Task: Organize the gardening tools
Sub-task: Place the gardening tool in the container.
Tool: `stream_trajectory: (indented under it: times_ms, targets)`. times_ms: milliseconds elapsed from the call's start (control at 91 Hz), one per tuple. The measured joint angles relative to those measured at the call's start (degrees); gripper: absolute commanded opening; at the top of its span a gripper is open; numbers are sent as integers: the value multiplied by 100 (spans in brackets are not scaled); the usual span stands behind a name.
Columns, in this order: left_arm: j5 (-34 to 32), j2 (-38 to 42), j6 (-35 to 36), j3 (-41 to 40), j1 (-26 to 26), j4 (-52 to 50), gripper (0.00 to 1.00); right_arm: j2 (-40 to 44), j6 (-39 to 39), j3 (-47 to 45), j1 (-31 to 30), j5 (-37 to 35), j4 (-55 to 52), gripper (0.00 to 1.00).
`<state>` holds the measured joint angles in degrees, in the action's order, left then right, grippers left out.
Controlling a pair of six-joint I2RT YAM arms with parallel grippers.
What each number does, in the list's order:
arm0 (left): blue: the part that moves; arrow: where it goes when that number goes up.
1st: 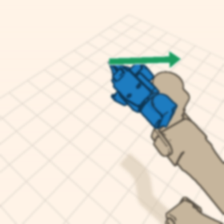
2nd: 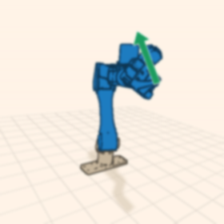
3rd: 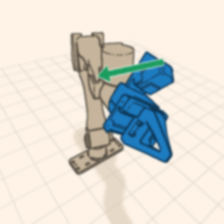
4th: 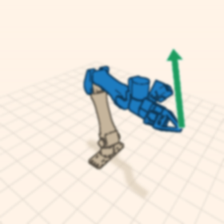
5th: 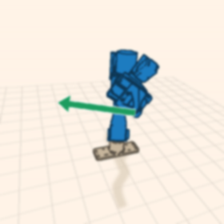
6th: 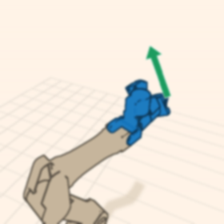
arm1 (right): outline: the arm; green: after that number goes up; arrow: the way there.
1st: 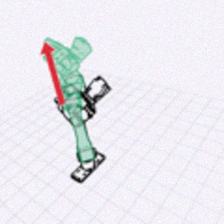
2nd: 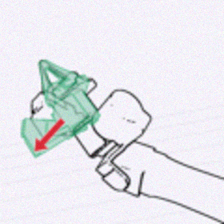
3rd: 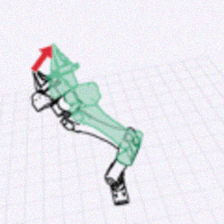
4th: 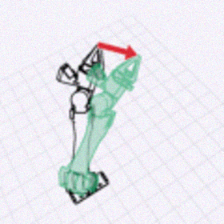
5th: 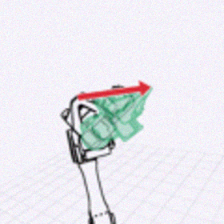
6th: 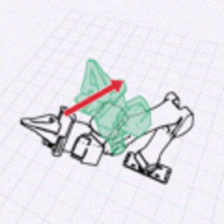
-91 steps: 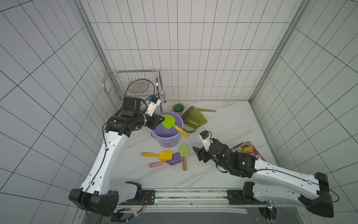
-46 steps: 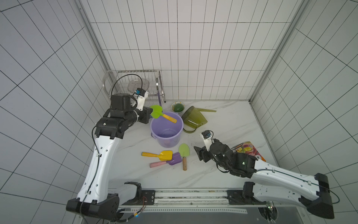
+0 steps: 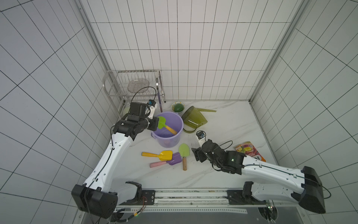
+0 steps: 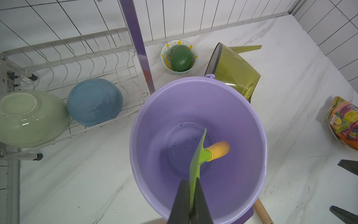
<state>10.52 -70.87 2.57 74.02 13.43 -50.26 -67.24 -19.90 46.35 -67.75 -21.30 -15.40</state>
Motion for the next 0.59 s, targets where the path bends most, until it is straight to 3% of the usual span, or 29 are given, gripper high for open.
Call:
stream_trajectory:
  times_ms: [594]
  targets:
    - [-444, -706, 50, -365, 35, 127, 3, -1504, -1071, -72, 256, 1502, 955, 67]
